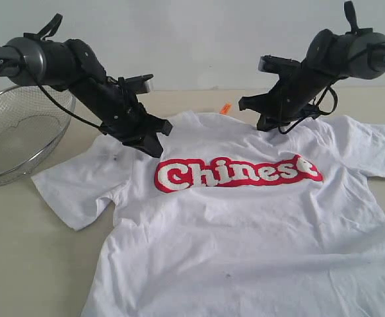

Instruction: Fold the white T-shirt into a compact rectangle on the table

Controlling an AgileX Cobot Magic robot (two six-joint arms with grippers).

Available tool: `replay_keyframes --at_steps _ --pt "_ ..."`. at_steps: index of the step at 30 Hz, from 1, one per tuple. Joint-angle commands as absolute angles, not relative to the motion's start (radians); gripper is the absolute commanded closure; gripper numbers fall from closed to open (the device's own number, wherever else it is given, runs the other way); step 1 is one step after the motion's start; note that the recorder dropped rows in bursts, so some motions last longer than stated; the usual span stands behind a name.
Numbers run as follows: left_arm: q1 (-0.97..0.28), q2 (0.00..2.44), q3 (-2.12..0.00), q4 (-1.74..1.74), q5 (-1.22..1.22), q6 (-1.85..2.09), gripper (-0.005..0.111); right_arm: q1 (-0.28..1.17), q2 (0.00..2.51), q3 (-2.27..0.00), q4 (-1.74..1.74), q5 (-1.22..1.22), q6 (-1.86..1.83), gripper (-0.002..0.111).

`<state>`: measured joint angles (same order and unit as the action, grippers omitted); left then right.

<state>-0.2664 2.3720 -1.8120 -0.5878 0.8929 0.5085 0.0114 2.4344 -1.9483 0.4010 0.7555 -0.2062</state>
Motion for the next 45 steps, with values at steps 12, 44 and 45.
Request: replay_keyframes --at_steps 12,44,45 --pt "-0.266 2.37 -1.816 -0.575 0.885 0.518 0.102 0.01 2.486 -1.953 0.325 0.631 -0.159 0.108" --pt "-0.255 2.32 -1.839 -0.559 0.967 0.531 0.102 -0.068 2.314 -1.956 0.211 0.651 -0.038 0.108" --pt "-0.255 2.318 -1.839 -0.559 0.975 0.531 0.102 -0.082 2.314 -1.956 0.189 0.675 -0.038 0.108"
